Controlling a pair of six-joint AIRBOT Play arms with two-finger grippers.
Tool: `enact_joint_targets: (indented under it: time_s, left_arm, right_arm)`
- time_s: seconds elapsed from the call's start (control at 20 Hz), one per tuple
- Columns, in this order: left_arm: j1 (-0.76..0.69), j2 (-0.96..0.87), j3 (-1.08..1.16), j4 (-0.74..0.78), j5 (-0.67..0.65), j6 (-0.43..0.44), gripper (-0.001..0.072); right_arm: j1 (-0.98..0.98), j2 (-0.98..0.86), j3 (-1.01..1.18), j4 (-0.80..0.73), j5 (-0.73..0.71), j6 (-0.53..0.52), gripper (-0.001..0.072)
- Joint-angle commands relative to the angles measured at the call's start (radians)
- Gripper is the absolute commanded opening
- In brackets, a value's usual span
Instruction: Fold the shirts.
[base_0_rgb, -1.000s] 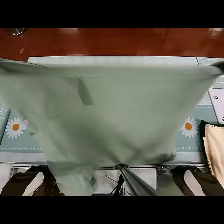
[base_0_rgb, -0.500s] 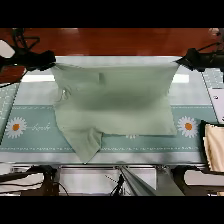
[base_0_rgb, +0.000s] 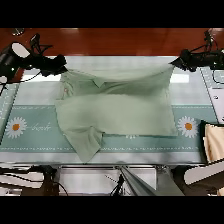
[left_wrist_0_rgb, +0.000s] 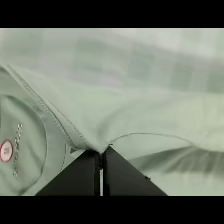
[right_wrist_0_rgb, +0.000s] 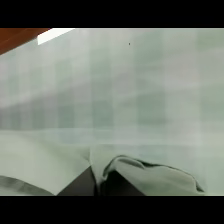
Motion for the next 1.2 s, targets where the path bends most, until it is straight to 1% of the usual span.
enact_joint_targets:
  time_s: [0.0, 0.1, 0.15, 0.25, 0.4, 0.45, 0.5, 0.55, 0.65, 0.75, 0.8, 0.85, 1.0, 1.05, 1.15]
  left_arm:
    - [0.013, 0.011, 0.007, 0.037, -0.24, 0.109, 0.0026]
    - [0.013, 0.008, -0.024, 0.134, -0.335, 0.113, 0.0026]
    - [0.012, 0.008, -0.053, 0.154, -0.346, 0.116, 0.0026]
    - [0.012, 0.004, -0.119, 0.159, -0.336, 0.116, 0.0026]
    - [0.011, -0.016, -0.188, 0.152, -0.266, 0.114, 0.0028]
    - [0.011, -0.026, -0.196, 0.137, -0.259, 0.11, 0.0085]
    - [0.011, -0.031, -0.195, 0.123, -0.27, 0.111, 0.0373]
    - [0.011, -0.03, -0.184, 0.129, -0.309, 0.111, 0.0693]
    - [0.028, -0.024, -0.141, 0.192, -0.424, 0.111, 0.0704]
    - [0.072, 0.019, -0.134, 0.254, -0.52, 0.11, 0.0704]
    - [0.103, 0.055, -0.155, 0.262, -0.549, 0.103, 0.0704]
    - [0.133, 0.1, -0.198, 0.262, -0.555, 0.103, 0.0704]
    - [0.231, 0.277, -0.456, 0.259, -0.501, 0.104, 0.0704]
    - [0.264, 0.343, -0.565, 0.24, -0.458, 0.104, 0.0703]
    - [0.335, 0.468, -0.775, 0.153, -0.348, 0.103, 0.0703]
  right_arm:
    - [-0.047, -0.003, 0.008, -0.092, 0.214, -0.027, 0.0027]
    - [-0.053, -0.003, -0.013, -0.222, 0.286, -0.017, 0.0027]
    - [-0.047, -0.004, -0.041, -0.275, 0.296, -0.006, 0.0027]
    - [-0.039, -0.005, -0.116, -0.297, 0.287, 0.0, 0.0027]
    - [-0.007, -0.005, -0.214, -0.291, 0.201, 0.0, 0.0029]
    - [0.006, -0.005, -0.231, -0.28, 0.168, 0.006, 0.0217]
    - [0.018, -0.004, -0.231, -0.271, 0.162, 0.013, 0.0623]
    - [0.022, -0.002, -0.216, -0.269, 0.18, 0.016, 0.0628]
    - [-0.001, 0.015, -0.167, -0.286, 0.257, 0.034, 0.0627]
    - [-0.06, 0.079, -0.158, -0.332, 0.304, 0.053, 0.0627]
    - [-0.095, 0.127, -0.177, -0.356, 0.308, 0.065, 0.0626]
    - [-0.129, 0.183, -0.225, -0.354, 0.28, 0.072, 0.0626]
    - [-0.19, 0.386, -0.502, -0.301, 0.127, 0.064, 0.0618]
    - [-0.191, 0.459, -0.621, -0.254, 0.07, 0.041, 0.0618]
    - [-0.186, 0.573, -0.831, -0.113, -0.007, -0.024, 0.0618]
